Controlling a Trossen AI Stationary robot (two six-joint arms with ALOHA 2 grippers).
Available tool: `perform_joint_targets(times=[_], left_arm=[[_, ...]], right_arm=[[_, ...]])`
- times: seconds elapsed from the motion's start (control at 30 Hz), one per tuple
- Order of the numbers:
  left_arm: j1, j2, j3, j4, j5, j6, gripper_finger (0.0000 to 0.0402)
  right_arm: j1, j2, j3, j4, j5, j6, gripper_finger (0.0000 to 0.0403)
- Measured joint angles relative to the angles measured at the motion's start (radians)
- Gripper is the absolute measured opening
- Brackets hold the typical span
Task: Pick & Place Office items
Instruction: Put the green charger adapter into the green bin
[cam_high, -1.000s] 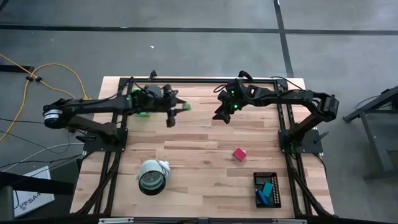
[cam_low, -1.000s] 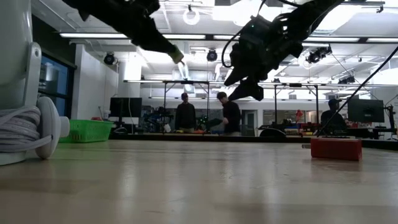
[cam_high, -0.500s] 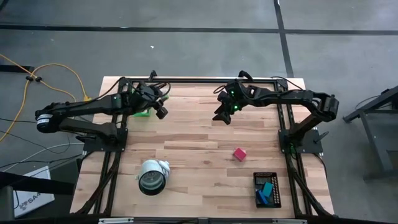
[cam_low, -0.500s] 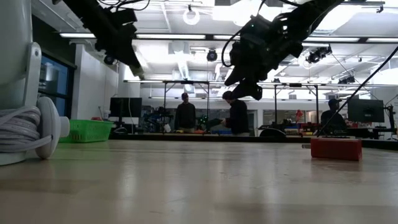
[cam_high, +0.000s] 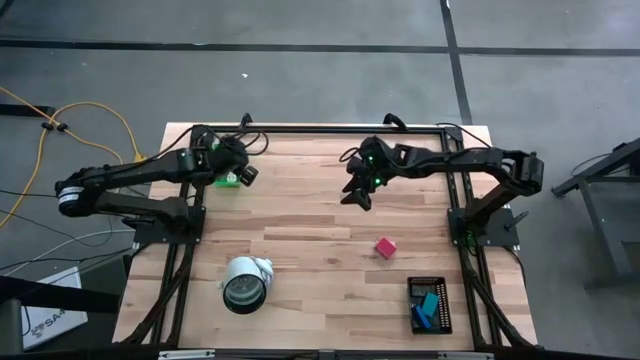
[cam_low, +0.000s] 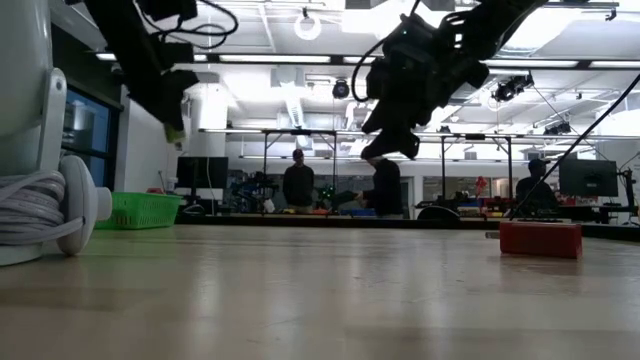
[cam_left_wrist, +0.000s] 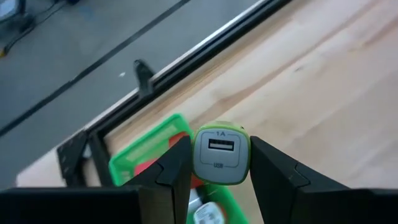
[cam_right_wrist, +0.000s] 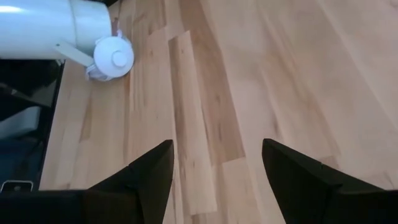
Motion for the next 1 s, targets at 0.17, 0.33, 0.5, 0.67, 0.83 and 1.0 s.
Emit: perform_joint_targets(times=[0.17, 0.33, 0.5, 0.67, 0.83, 1.0], left_arm=[[0.008, 0.0, -0.048, -0.007, -0.062, -0.115, 0.0125], [-0.043, 0.0, -0.132, -0.005, -0.199, -0.271, 0.0125], [-0.115, 0.0, -0.198, -0.005, -0.317, -0.418, 0.0125], [-0.147, 0.0, -0.257, -0.007, -0.327, -0.543, 0.0125], [-0.147, 0.0, -0.319, -0.012, -0.32, -0.648, 0.0125], [-0.138, 0.0, -0.351, -0.049, -0.328, -0.706, 0.0125]], right_arm=[[0.024, 0.0, 0.0, -0.001, 0.002, -0.029, 0.0231], [0.031, 0.0, 0.0, -0.002, 0.003, -0.052, 0.0231], [0.03, 0.0, 0.0, -0.008, 0.003, -0.052, 0.0231], [0.03, 0.0, 0.0, -0.008, 0.003, -0.052, 0.0231], [0.03, 0.0, 0.0, -0.008, 0.003, -0.052, 0.0231], [0.03, 0.0, 0.0, -0.008, 0.002, -0.052, 0.0231]])
